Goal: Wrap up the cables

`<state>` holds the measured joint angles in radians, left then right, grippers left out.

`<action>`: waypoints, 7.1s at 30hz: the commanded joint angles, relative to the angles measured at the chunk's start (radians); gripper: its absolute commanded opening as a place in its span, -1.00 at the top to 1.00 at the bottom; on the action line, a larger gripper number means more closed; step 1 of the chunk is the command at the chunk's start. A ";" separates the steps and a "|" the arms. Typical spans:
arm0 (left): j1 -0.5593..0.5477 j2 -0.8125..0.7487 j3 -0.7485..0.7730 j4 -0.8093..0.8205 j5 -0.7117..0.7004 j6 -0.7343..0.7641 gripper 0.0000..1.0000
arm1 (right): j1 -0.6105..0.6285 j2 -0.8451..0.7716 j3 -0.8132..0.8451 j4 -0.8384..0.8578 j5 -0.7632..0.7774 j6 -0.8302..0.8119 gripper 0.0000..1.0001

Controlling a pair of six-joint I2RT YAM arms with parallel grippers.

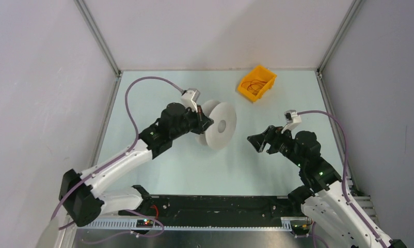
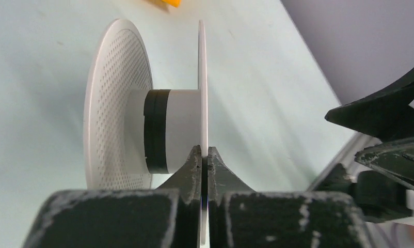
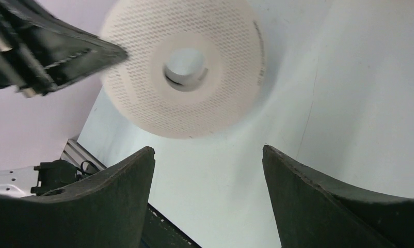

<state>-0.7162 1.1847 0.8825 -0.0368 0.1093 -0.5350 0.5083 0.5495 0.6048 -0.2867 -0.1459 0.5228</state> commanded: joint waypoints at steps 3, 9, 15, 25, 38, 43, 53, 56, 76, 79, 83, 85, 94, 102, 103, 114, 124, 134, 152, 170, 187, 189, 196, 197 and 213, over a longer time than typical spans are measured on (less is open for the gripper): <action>-0.109 -0.032 0.110 -0.281 -0.331 0.247 1.00 | -0.001 0.024 -0.032 0.044 0.009 0.009 -0.61; -0.170 0.051 0.149 -0.332 -0.429 0.283 1.00 | -0.002 0.021 -0.044 0.034 0.013 0.004 -0.61; -0.179 0.080 0.174 -0.357 -0.422 0.267 0.60 | -0.003 0.005 -0.049 0.022 0.015 0.004 -0.61; -0.176 -0.009 0.233 -0.439 -0.439 0.247 -0.14 | -0.002 -0.002 -0.065 0.037 0.011 0.011 -0.61; 0.022 -0.012 0.267 -0.521 -0.330 0.293 -0.20 | -0.002 -0.028 -0.065 0.022 -0.002 -0.004 -0.62; 0.025 0.001 0.241 -0.520 -0.272 0.339 -0.20 | -0.002 -0.042 -0.065 0.018 0.009 -0.014 -0.61; 0.026 0.051 0.243 -0.545 -0.297 0.457 -0.01 | -0.002 -0.028 -0.065 0.052 0.006 0.006 -0.57; 0.025 0.059 0.246 -0.553 -0.285 0.491 0.04 | -0.002 -0.018 -0.065 0.089 0.014 0.023 -0.55; 0.025 0.018 0.219 -0.577 -0.267 0.453 1.00 | -0.258 0.625 0.273 0.383 0.124 -0.156 -0.47; 0.026 -0.001 0.209 -0.578 -0.307 0.444 1.00 | -0.283 0.799 0.412 0.379 0.180 -0.241 -0.42; 0.026 -0.023 0.215 -0.579 -0.286 0.422 0.94 | -0.301 0.976 0.554 0.403 0.224 -0.378 -0.34; 0.026 -0.032 0.215 -0.580 -0.259 0.413 0.91 | -0.303 1.052 0.608 0.434 0.198 -0.456 -0.33; 0.026 -0.010 0.221 -0.579 -0.147 0.396 1.00 | -0.316 1.309 0.725 0.522 -0.019 -0.899 -0.25; 0.026 -0.009 0.225 -0.580 -0.132 0.386 0.95 | -0.320 1.384 0.769 0.400 -0.140 -1.302 -0.16; 0.027 -0.008 0.225 -0.579 -0.132 0.386 0.94 | -0.320 1.397 0.778 0.375 -0.131 -1.316 -0.16; 0.027 0.000 0.228 -0.583 -0.124 0.382 0.86 | -0.287 1.476 0.846 0.336 0.022 -1.526 -0.03; 0.027 -0.001 0.230 -0.586 -0.118 0.380 0.82 | -0.267 1.575 0.951 0.249 0.115 -1.622 0.00; 0.027 0.003 0.231 -0.586 -0.119 0.378 0.78 | -0.260 1.644 1.018 0.328 0.173 -1.635 0.43; 0.027 0.011 0.233 -0.595 -0.166 0.369 0.51 | -0.230 1.232 0.983 0.432 0.262 -1.357 1.00; 0.027 0.017 0.231 -0.603 -0.207 0.382 0.59 | -0.142 0.621 0.880 0.079 0.151 -0.680 1.00; 0.027 -0.001 0.231 -0.603 -0.232 0.389 0.58 | -0.133 0.400 0.756 0.456 -0.477 -0.040 1.00; 0.026 0.000 0.231 -0.604 -0.228 0.389 0.58 | -0.133 0.393 0.755 0.410 -0.452 -0.071 1.00; 0.026 -0.004 0.230 -0.604 -0.230 0.389 0.57 | -0.173 0.400 0.677 0.105 -0.218 -0.213 0.94; 0.027 -0.004 0.230 -0.604 -0.231 0.389 0.57 | -0.195 0.399 0.654 0.075 -0.177 -0.215 0.90; 0.027 0.002 0.230 -0.604 -0.233 0.386 0.56 | -0.443 0.541 0.391 -0.059 0.205 -0.249 0.17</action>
<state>-0.6914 1.2079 1.0863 -0.6601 -0.1020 -0.1566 0.0616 1.0992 0.9764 -0.3275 -0.0120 0.3023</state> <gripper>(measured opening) 0.220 0.373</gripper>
